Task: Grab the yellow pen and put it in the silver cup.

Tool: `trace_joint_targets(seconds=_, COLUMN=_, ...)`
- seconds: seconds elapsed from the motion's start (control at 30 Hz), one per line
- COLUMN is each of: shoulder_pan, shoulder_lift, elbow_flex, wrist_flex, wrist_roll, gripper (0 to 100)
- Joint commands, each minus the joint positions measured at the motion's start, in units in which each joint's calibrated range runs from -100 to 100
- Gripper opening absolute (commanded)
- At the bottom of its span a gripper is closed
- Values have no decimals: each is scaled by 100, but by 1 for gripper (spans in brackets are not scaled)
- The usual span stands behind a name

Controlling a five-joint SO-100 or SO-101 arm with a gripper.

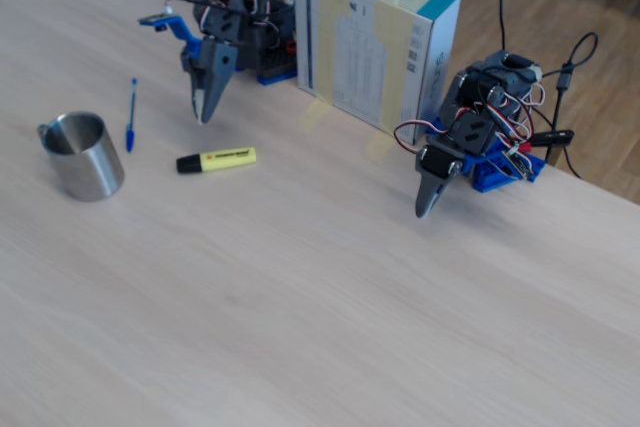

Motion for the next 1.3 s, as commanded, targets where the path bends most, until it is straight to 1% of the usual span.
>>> trace_joint_targets(seconds=0.0, shoulder_pan=67, shoulder_lift=309, elbow_flex=-580, wrist_flex=119, wrist_roll=-29, gripper=12)
trace_joint_targets(seconds=0.1, shoulder_pan=76, shoulder_lift=617, elbow_flex=-1042, wrist_flex=643, wrist_roll=-159, gripper=13)
trace_joint_targets(seconds=0.2, shoulder_pan=24, shoulder_lift=1107, elbow_flex=-1759, wrist_flex=1355, wrist_roll=-326, gripper=16)
trace_joint_targets(seconds=0.3, shoulder_pan=24, shoulder_lift=1598, elbow_flex=-2521, wrist_flex=2041, wrist_roll=-341, gripper=17)
trace_joint_targets(seconds=0.4, shoulder_pan=50, shoulder_lift=2121, elbow_flex=-3165, wrist_flex=2419, wrist_roll=-346, gripper=17)
trace_joint_targets(seconds=0.97, shoulder_pan=67, shoulder_lift=4840, elbow_flex=-5160, wrist_flex=2453, wrist_roll=-310, gripper=17)
trace_joint_targets(seconds=1.27, shoulder_pan=277, shoulder_lift=5255, elbow_flex=-5323, wrist_flex=2453, wrist_roll=-326, gripper=15)
